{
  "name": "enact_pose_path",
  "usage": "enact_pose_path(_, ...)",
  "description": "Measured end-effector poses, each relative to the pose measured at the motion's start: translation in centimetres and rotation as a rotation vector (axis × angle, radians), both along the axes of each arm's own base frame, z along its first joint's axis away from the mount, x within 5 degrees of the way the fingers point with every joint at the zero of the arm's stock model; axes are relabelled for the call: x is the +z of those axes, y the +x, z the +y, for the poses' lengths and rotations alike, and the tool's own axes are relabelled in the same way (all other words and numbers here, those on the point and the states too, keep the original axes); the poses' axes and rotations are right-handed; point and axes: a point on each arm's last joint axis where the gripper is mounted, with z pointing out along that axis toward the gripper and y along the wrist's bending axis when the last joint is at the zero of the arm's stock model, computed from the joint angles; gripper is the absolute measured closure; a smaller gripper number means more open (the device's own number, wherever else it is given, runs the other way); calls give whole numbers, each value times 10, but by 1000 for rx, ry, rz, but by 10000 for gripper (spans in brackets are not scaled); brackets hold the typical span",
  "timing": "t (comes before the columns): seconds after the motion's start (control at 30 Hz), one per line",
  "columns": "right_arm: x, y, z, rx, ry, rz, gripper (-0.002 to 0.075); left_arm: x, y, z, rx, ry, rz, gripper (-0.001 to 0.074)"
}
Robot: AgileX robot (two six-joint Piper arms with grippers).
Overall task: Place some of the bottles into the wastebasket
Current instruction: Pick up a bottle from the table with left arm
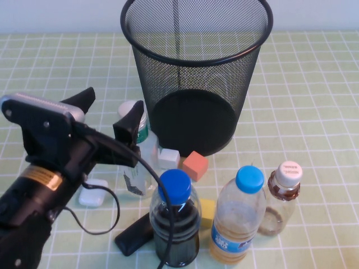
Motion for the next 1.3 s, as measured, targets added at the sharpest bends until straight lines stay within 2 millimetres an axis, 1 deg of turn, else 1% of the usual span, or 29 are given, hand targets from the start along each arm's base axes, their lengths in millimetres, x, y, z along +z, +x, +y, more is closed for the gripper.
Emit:
enact_pose_path(0.3, 0, 0, 0, 0, 0, 0, 736, -6, 8, -6, -22, 25, 35, 111)
enact_pose_path(0.7, 0, 0, 0, 0, 0, 0, 736, -21, 20, -18, -55, 89, 59, 111)
enact_pose_path(0.93, 0, 0, 0, 0, 0, 0, 736, -29, 31, -17, -27, 103, 84, 120)
enact_pose_path(1.0, 0, 0, 0, 0, 0, 0, 736, -32, 34, -15, -17, 107, 91, 156)
enact_pose_path(1.03, 0, 0, 0, 0, 0, 0, 736, -32, 35, -15, -14, 109, 97, 187)
enact_pose_path(1.2, 0, 0, 0, 0, 0, 0, 736, -32, 36, -16, -30, 124, 88, 398)
enact_pose_path(1.3, 0, 0, 0, 0, 0, 0, 736, -31, 35, -18, -54, 146, 73, 406)
